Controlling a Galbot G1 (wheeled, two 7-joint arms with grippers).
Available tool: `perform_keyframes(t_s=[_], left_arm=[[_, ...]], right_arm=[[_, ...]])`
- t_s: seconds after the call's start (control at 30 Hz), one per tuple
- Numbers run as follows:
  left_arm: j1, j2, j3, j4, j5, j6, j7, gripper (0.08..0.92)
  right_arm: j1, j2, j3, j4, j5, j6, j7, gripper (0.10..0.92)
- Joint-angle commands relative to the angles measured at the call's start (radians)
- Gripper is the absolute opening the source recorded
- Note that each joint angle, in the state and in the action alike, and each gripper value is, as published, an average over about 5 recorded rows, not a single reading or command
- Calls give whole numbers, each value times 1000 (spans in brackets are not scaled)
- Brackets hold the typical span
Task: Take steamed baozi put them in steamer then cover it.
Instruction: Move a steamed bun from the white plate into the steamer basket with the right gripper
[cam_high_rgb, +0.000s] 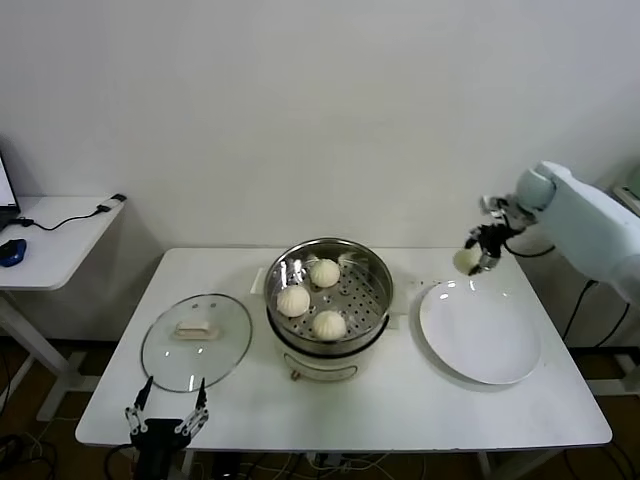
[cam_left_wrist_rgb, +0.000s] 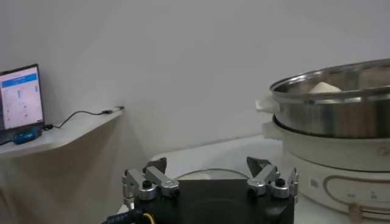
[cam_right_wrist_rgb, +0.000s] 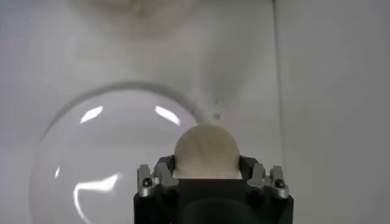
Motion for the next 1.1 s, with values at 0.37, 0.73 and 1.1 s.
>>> perform_keyframes(t_s=[0.37, 0.73, 1.1], left_arm=[[15, 17, 25, -33, -34, -10, 4, 823], [12, 26, 12, -27, -54, -12, 3, 823], [0, 25, 6, -14, -53, -9, 3, 823]], right_arm=[[437, 205, -656, 496, 735, -264, 208, 687], [338, 271, -701, 513, 726, -287, 307, 687], [243, 296, -693, 427, 677, -285, 315, 687]])
